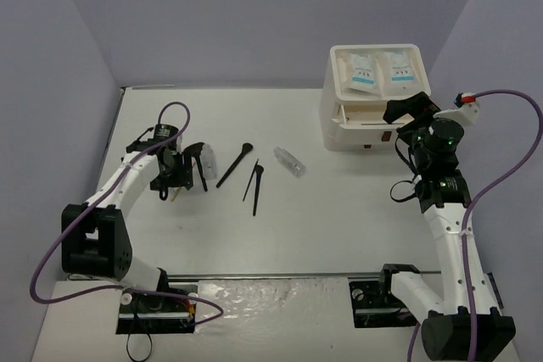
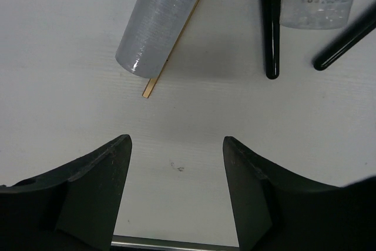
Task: Organize the makeup
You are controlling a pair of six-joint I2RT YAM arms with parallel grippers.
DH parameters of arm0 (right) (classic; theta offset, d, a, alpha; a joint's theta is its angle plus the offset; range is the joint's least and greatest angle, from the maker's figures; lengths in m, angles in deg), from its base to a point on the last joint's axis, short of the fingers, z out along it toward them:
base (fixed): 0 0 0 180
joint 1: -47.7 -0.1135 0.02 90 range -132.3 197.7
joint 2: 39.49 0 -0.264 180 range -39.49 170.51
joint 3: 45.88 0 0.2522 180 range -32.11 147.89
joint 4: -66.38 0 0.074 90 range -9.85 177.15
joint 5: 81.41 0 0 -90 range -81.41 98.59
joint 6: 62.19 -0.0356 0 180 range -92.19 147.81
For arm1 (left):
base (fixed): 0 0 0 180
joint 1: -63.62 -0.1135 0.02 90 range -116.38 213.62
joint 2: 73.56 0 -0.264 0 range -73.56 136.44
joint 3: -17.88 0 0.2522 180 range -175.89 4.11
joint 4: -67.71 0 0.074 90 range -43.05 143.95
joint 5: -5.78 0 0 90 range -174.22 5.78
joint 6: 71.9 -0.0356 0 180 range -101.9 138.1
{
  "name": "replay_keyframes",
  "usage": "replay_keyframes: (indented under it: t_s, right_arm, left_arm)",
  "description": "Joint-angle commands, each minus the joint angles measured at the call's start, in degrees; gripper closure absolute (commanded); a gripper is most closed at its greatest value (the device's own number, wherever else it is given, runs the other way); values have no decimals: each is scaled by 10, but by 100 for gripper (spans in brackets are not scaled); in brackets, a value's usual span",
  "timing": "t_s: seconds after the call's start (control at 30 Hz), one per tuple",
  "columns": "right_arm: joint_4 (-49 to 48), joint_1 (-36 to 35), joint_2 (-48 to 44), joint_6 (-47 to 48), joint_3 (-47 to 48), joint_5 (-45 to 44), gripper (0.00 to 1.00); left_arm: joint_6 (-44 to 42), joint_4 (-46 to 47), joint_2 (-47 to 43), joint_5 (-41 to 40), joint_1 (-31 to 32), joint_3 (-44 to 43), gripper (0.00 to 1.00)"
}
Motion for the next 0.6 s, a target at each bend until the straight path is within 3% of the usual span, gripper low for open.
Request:
replay_keyframes:
  t_s: [0.0, 0.57]
  right_arm:
    - [-42, -18, 0, 3, -24, 39, 3]
    - [-61, -61, -11, 22, -55, 39, 4]
  left_arm:
    - [-8, -1, 20, 3, -9, -20, 41]
    - [-52, 69, 86, 26, -54, 13, 43]
